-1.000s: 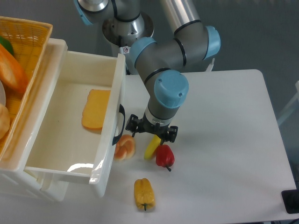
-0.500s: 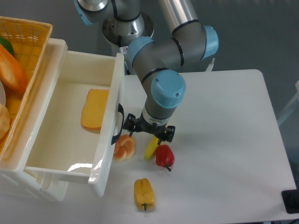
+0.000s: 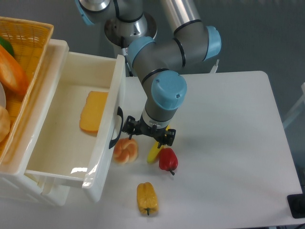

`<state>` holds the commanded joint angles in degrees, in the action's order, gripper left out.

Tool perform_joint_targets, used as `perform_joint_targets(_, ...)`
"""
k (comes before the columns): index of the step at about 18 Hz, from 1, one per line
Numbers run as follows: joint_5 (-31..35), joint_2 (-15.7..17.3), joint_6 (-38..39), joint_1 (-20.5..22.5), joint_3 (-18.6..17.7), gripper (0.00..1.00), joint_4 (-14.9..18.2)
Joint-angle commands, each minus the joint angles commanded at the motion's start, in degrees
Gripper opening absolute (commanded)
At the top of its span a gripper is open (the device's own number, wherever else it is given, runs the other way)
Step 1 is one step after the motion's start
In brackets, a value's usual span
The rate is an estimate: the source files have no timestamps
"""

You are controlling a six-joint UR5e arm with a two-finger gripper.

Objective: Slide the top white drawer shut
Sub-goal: 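Push the drawer front with the gripper into the drawer unit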

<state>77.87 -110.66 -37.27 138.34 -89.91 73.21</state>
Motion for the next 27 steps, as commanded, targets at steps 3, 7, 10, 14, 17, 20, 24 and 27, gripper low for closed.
perform_joint_targets(3, 0.00, 0.18, 0.00, -1.05, 0.09, 1.00, -0.09)
perform_joint_targets(7, -0.09, 0.27, 0.00, -2.64, 0.18, 1.00, -0.09)
perform_joint_targets(10, -0.09, 0.61, -0.09, -3.34, 0.18, 1.00, 0.00)
perform_joint_targets(14, -0.09, 0.70, 0.09, -5.10, 0.09, 1.00, 0.00)
perform_joint_targets(17, -0.09, 0.97, 0.09, -6.50, 0.00, 1.00, 0.00)
perform_joint_targets(20, -0.18, 1.14, 0.09, -7.56, 0.00, 1.00, 0.00)
perform_joint_targets(24, -0.09, 1.41, 0.18, -9.05, -0.18, 1.00, 0.00)
perform_joint_targets(27, -0.09, 1.41, 0.18, -9.67, -0.18, 1.00, 0.00)
